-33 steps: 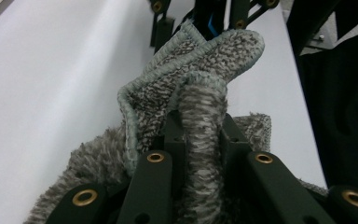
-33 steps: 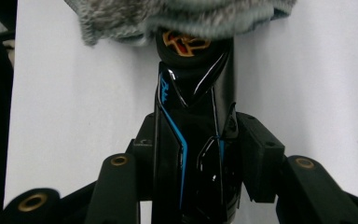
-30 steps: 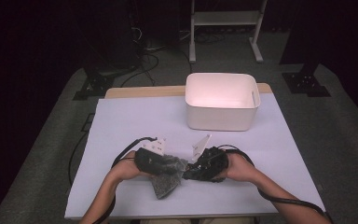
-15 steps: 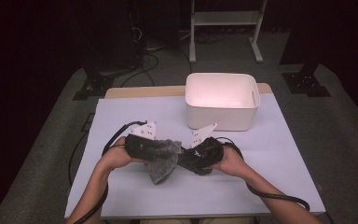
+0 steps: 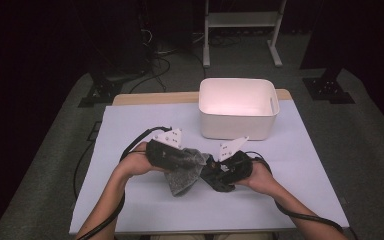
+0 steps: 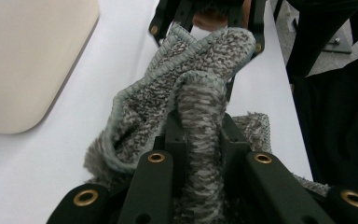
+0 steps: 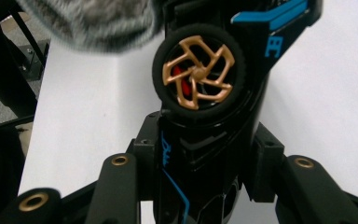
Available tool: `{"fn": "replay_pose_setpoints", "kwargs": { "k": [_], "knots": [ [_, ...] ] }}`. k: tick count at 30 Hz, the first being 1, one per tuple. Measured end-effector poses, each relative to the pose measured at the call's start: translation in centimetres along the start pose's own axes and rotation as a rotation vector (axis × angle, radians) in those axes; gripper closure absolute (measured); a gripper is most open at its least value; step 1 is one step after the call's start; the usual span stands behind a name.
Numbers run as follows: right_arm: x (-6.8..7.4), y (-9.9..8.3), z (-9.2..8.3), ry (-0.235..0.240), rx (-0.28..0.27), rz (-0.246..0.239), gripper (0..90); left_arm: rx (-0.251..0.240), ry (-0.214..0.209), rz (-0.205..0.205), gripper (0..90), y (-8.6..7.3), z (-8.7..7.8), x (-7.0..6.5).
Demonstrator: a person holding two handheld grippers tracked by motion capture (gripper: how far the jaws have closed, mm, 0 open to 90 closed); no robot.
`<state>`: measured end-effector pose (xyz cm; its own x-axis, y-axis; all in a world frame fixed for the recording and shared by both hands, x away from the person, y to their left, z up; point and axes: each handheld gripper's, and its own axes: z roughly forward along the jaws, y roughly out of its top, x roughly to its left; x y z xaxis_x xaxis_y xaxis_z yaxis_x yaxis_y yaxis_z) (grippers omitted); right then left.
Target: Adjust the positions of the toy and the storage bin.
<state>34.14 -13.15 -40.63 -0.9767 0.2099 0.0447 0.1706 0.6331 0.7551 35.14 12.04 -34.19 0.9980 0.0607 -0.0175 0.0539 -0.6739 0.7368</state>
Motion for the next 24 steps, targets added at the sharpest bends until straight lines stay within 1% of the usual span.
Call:
{"fn": "replay_pose_setpoints", "kwargs": {
  "k": [2,6,12,16,18,21,23,24],
  "knots": [
    [0.0,-0.7,-0.6,-0.006,-0.016,0.015,55.3,0.012,-0.005,-0.001,78.3,-0.2,0.1,0.0],
    [-0.1,-1.4,-1.3,-0.011,-0.035,0.035,55.2,0.010,-0.009,-0.008,78.3,-0.5,0.4,0.0],
    [0.2,-1.7,-1.9,-0.022,-0.029,0.024,55.2,0.011,-0.021,-0.001,78.3,-0.4,1.0,0.1],
    [0.4,-1.6,-1.8,-0.024,-0.028,0.015,55.3,0.013,-0.041,-0.005,78.3,-0.4,1.8,0.1],
    [0.5,-1.4,-1.7,-0.027,-0.026,0.003,55.3,0.003,-0.045,-0.008,78.3,-0.3,2.0,0.1],
    [0.7,-1.1,-1.4,-0.013,-0.038,-0.005,55.4,0.000,-0.045,0.003,78.3,0.0,1.6,0.2],
    [0.6,-0.6,-1.3,-0.016,-0.055,-0.008,55.4,-0.003,-0.031,0.005,78.3,0.2,0.8,0.2],
    [0.4,-0.3,-1.2,-0.011,-0.069,-0.008,55.4,-0.007,-0.018,0.010,78.3,0.4,0.4,0.2]
  ]
}}
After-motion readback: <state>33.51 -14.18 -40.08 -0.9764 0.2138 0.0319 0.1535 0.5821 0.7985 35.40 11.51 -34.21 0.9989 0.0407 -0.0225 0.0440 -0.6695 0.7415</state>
